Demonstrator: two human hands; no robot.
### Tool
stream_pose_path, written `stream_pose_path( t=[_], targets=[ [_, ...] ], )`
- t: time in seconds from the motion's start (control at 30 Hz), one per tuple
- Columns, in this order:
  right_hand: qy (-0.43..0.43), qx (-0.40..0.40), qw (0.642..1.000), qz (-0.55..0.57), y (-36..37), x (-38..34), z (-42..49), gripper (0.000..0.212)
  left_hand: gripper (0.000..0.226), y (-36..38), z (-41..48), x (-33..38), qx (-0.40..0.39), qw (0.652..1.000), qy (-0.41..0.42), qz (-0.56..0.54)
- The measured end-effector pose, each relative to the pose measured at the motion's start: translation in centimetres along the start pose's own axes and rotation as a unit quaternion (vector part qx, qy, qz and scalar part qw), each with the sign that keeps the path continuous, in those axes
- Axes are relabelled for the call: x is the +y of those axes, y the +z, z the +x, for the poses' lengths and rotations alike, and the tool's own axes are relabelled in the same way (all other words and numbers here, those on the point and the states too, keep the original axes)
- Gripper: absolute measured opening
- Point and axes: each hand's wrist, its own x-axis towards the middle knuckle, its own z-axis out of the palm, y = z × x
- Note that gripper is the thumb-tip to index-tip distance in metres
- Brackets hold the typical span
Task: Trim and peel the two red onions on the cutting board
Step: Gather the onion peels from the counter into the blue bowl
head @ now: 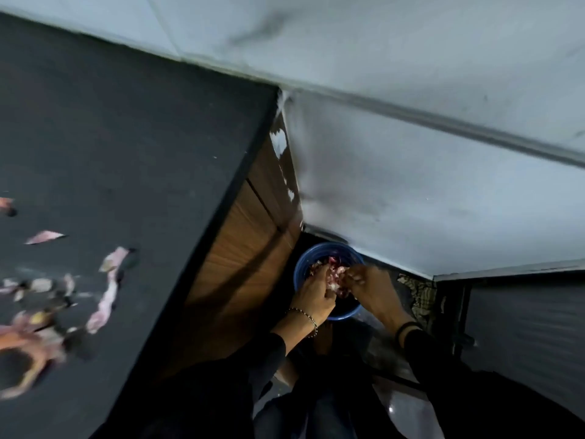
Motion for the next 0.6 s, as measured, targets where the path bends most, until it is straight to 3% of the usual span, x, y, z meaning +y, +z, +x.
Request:
stream_pose_path(
  t=[0.13,0.37,0.6],
  targets=[
    [-0.055,0.014,0.998,0.009,-3.5,-4.1,-3.6,0.004,0.059,-4.1,-4.9,2.5,0.041,0.998,0.038,0.005],
    [-0.170,0.025,0.984,0.046,-8.7,-13.3,-9.4,0.007,0.050,-12.2,-13.6,6.2,0.147,0.979,0.117,-0.081],
    [-0.313,0.018,0.948,0.060,-10.6,-23.8,-12.5,0.007,0.041,-18.8,-20.0,8.3,0.309,0.910,0.180,-0.208]
  ],
)
